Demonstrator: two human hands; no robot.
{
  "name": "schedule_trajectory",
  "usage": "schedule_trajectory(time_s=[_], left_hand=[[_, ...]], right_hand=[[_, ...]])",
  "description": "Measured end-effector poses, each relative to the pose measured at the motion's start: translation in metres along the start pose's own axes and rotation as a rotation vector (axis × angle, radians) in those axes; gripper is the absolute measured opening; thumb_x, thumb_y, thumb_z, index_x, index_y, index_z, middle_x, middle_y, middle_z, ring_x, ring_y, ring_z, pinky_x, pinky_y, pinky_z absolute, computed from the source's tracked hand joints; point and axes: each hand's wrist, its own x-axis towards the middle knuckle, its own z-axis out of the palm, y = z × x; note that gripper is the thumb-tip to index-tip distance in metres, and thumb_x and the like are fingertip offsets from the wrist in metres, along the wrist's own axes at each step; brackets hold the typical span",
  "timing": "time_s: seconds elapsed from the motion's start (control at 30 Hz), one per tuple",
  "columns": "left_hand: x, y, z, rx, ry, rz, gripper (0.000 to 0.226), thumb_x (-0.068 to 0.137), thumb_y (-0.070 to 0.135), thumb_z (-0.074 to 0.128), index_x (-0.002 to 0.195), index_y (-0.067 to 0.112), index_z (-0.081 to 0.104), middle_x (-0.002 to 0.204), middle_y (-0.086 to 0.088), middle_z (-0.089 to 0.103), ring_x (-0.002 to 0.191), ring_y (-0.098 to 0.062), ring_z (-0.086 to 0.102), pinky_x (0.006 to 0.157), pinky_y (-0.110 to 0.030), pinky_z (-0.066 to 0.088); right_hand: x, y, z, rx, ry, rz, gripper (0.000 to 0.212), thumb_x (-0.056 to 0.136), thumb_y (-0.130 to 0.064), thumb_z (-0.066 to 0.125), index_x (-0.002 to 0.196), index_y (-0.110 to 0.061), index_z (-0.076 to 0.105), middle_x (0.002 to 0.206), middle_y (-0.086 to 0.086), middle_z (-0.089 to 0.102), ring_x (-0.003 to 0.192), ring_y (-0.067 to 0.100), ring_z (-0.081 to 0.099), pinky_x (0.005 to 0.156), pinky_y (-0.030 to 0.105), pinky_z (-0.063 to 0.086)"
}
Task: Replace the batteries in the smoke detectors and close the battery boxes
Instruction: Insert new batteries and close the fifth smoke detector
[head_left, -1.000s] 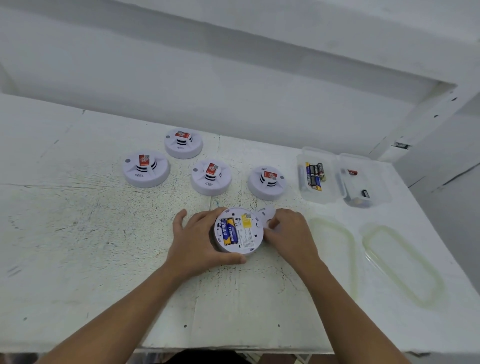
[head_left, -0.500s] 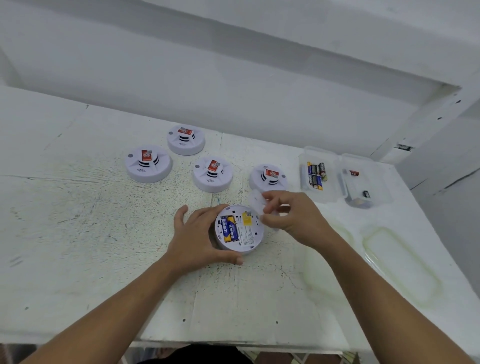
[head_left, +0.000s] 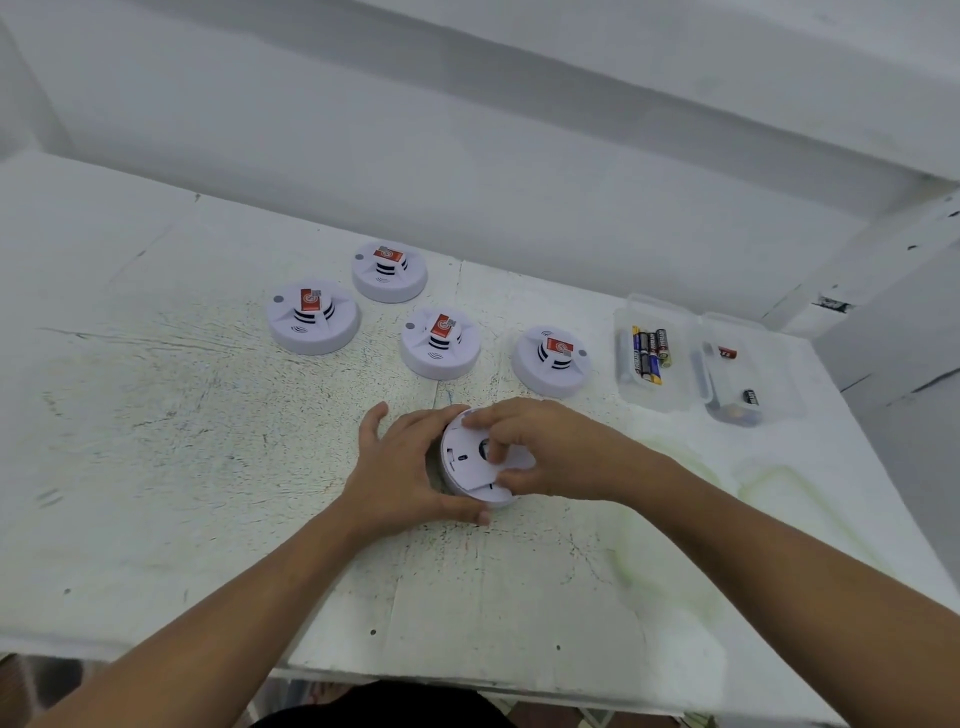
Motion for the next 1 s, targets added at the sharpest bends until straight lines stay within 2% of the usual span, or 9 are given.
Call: schedule_trajectory(time_s=[0.17, 0.33, 0.4, 0.5, 0.6, 0.67, 0.77, 0.87, 1.0], left_hand=[[0.0, 0.002, -0.001, -0.002, 0.006, -0.002, 0.113, 0.038, 0.083, 0.062, 0.138, 0.039, 0.035, 0.12, 0.04, 0.027, 0.121, 0.013, 0.026, 0.112, -0.032, -0.012], [0.001, 0.002, 0.0, 0.001, 0.005, -0.007, 0.113, 0.037, 0.085, 0.061, 0.138, 0.041, 0.035, 0.117, 0.046, 0.023, 0.12, 0.015, 0.025, 0.113, -0.033, -0.011], [0.001, 0.0, 0.001, -0.003, 0.008, -0.008, 0.116, 0.034, 0.089, 0.059, 0.138, 0.042, 0.035, 0.116, 0.048, 0.023, 0.118, 0.021, 0.023, 0.113, -0.034, -0.011], [0.002, -0.002, 0.002, -0.021, 0.012, -0.006, 0.116, 0.035, 0.091, 0.055, 0.138, 0.041, 0.035, 0.117, 0.048, 0.026, 0.118, 0.027, 0.019, 0.113, -0.033, -0.012], [0.002, -0.003, 0.003, -0.021, 0.015, -0.013, 0.113, 0.037, 0.087, 0.062, 0.137, 0.04, 0.037, 0.121, 0.043, 0.033, 0.122, 0.02, 0.024, 0.114, -0.034, -0.012], [0.003, -0.004, 0.004, -0.011, 0.019, -0.019, 0.113, 0.038, 0.085, 0.065, 0.137, 0.038, 0.038, 0.125, 0.036, 0.037, 0.125, 0.013, 0.028, 0.114, -0.034, -0.012], [0.004, -0.004, 0.004, 0.003, 0.027, -0.018, 0.114, 0.037, 0.085, 0.064, 0.138, 0.037, 0.038, 0.126, 0.033, 0.038, 0.125, 0.012, 0.029, 0.114, -0.035, -0.011], [0.005, -0.005, 0.005, 0.007, 0.03, -0.022, 0.114, 0.036, 0.086, 0.064, 0.137, 0.037, 0.038, 0.126, 0.032, 0.04, 0.125, 0.011, 0.03, 0.115, -0.038, -0.009], [0.005, -0.005, 0.006, 0.0, 0.048, -0.03, 0.114, 0.034, 0.086, 0.062, 0.135, 0.036, 0.04, 0.122, 0.03, 0.045, 0.123, 0.009, 0.031, 0.115, -0.038, -0.006]], right_hand=[[0.0, 0.002, -0.002, 0.04, -0.02, -0.009, 0.024, 0.083, -0.015, 0.065, 0.106, -0.017, 0.061, 0.139, -0.006, 0.05, 0.12, 0.012, 0.047, 0.099, 0.031, 0.04], [-0.001, 0.007, 0.005, 0.059, -0.006, -0.058, 0.047, 0.085, -0.009, 0.061, 0.13, -0.023, 0.057, 0.148, -0.006, 0.041, 0.135, 0.012, 0.037, 0.11, 0.028, 0.033], [-0.004, 0.009, 0.011, 0.077, 0.012, -0.074, 0.047, 0.087, -0.008, 0.059, 0.132, -0.022, 0.055, 0.15, -0.006, 0.037, 0.138, 0.012, 0.034, 0.111, 0.029, 0.032], [-0.006, 0.013, 0.021, 0.135, 0.047, -0.101, 0.039, 0.094, -0.02, 0.052, 0.132, -0.019, 0.054, 0.152, -0.003, 0.033, 0.142, 0.011, 0.027, 0.115, 0.033, 0.028], [-0.005, 0.018, 0.032, 0.103, 0.076, -0.127, 0.038, 0.098, -0.026, 0.045, 0.134, -0.017, 0.051, 0.154, -0.001, 0.03, 0.143, 0.006, 0.018, 0.12, 0.031, 0.014], [-0.004, 0.02, 0.036, 0.1, 0.09, -0.128, 0.039, 0.099, -0.028, 0.043, 0.136, -0.019, 0.049, 0.154, -0.004, 0.029, 0.143, 0.003, 0.015, 0.12, 0.029, 0.01], [-0.003, 0.022, 0.041, 0.087, 0.098, -0.138, 0.046, 0.098, -0.036, 0.035, 0.141, -0.023, 0.043, 0.154, -0.005, 0.028, 0.144, 0.002, 0.012, 0.12, 0.024, 0.004], [-0.001, 0.024, 0.045, 0.042, 0.122, -0.167, 0.05, 0.099, -0.044, 0.028, 0.141, -0.021, 0.043, 0.154, -0.001, 0.03, 0.144, 0.006, 0.014, 0.119, 0.024, 0.003], [0.001, 0.024, 0.048, 0.065, 0.175, -0.192, 0.05, 0.1, -0.04, 0.026, 0.136, -0.015, 0.05, 0.15, 0.007, 0.038, 0.142, 0.014, 0.022, 0.118, 0.025, 0.009]])
